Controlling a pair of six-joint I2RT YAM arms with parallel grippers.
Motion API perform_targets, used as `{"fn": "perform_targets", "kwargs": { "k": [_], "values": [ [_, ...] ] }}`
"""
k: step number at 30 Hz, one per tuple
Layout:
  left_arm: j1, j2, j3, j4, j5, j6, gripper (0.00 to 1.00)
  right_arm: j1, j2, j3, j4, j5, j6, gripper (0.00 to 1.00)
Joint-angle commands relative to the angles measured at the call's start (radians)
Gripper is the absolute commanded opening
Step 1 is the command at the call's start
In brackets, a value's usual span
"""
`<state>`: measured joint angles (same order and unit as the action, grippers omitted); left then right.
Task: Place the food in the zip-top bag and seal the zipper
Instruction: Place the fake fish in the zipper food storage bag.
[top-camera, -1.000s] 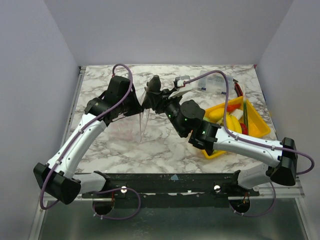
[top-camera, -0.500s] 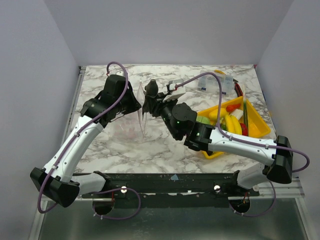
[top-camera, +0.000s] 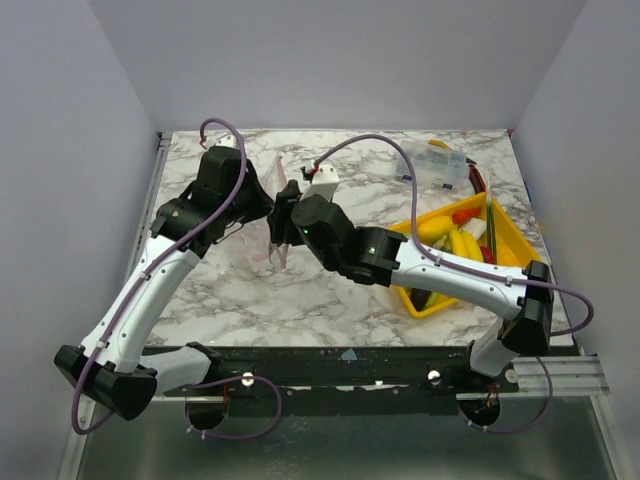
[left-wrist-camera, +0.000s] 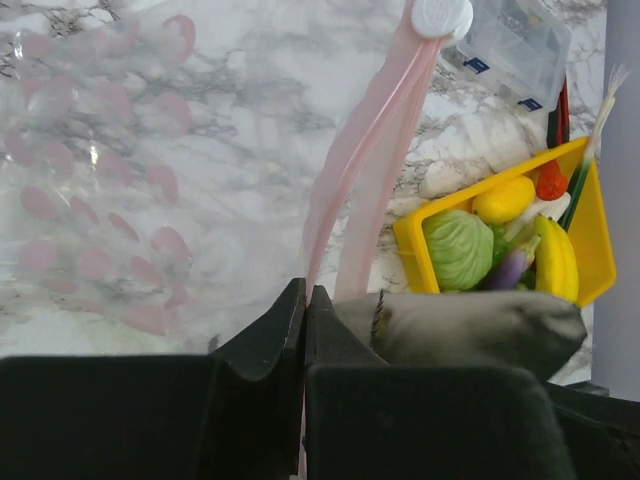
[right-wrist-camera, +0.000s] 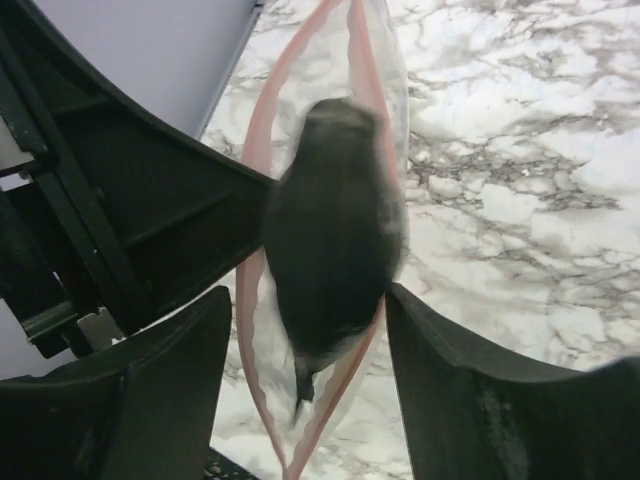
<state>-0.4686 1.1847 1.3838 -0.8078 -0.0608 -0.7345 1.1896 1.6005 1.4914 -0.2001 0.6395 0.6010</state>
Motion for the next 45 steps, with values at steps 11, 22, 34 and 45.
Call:
{"fn": "perform_targets", "kwargs": {
  "k": [11, 22, 34, 45],
  "values": [
    [-0.002, -0.038, -0.022, 0.001, 0.060, -0.004, 0.00, -0.060, 0.094, 0.271, -0.353, -0.070, 0.043, 0.63],
    [-0.002, -0.082, -0.072, 0.062, 0.297, -0.001, 0.00, -0.163, 0.193, 0.284, -0.189, -0.236, -0.082, 0.31],
    [0.025, -0.073, -0.124, 0.119, 0.274, 0.086, 0.00, -0.166, -0.120, -0.007, -0.223, -0.426, -0.005, 0.38],
    [0.026, -0.106, -0.193, 0.179, 0.341, 0.089, 0.00, -0.211, -0.371, -0.335, -0.190, -0.379, 0.165, 0.73]
  ]
}}
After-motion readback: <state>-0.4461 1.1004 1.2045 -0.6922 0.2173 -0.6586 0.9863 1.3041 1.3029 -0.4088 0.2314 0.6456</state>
